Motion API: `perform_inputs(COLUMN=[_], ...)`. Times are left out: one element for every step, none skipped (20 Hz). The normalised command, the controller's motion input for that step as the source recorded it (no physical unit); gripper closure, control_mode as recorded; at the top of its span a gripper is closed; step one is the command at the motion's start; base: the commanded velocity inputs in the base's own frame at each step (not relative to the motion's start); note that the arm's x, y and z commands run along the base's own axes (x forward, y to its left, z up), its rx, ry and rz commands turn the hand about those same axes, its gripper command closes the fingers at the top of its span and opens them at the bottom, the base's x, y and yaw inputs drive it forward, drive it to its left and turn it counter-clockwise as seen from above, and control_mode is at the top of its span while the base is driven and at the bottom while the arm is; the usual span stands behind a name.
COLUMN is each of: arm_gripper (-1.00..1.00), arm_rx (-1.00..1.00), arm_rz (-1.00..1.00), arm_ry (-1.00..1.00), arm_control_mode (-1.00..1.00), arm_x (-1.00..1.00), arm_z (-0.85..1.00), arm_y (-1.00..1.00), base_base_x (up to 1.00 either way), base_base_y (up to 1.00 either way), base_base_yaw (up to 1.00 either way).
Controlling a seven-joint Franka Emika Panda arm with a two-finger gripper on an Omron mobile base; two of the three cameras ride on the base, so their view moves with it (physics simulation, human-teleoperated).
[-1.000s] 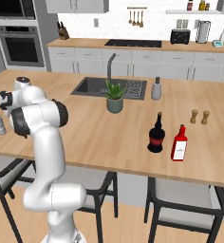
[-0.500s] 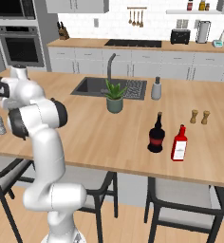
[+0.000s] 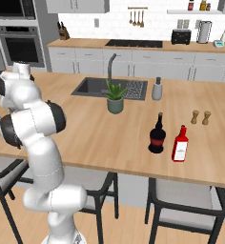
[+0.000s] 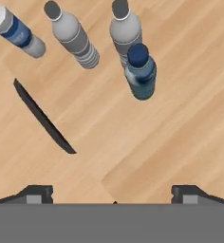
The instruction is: Move the plastic bottles in the middle to the plastics group, and the glass bottles in the middle to the glass group.
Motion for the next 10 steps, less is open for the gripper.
perform_inputs(arm_gripper=[-1.00,-1.00,-1.00,-1.00,-1.00,-1.00,-1.00,-1.00,-1.00,-1.00], arm_rx=[0.05,0.05,0.04,0.05,0.05,0.05,0.05,0.06,0.06,0.05], arm_rz=[-0.28,-0.28,-0.28,-0.29,-0.30,-0.31,-0.31,-0.31,-0.31,-0.31], arm_ry=[0.00,0.00,0.00,0.00,0.00,0.00,0.00,0.00,0.00,0.00], arm_control_mode=[-1.00,-1.00,-1.00,-1.00,-1.00,-1.00,-1.00,-1.00,-1.00,-1.00], arm_x=[-0.79,-0.80,-0.79,-0.78,-0.74,-0.74,-0.71,-0.63,-0.59,-0.54], arm_z=[0.00,0.00,0.00,0.00,0.00,0.00,-0.01,-0.07,-0.11,-0.11], arm_y=[-0.84,-0.84,-0.85,-0.87,-0.88,-0.89,-0.92,-0.96,-0.96,-0.97], base_base_x=[0.00,0.00,0.00,0.00,0.00,0.00,0.00,0.00,0.00,0.00], base_base_y=[0.00,0.00,0.00,0.00,0.00,0.00,0.00,0.00,0.00,0.00], base_base_yaw=[0.00,0.00,0.00,0.00,0.00,0.00,0.00,0.00,0.00,0.00])
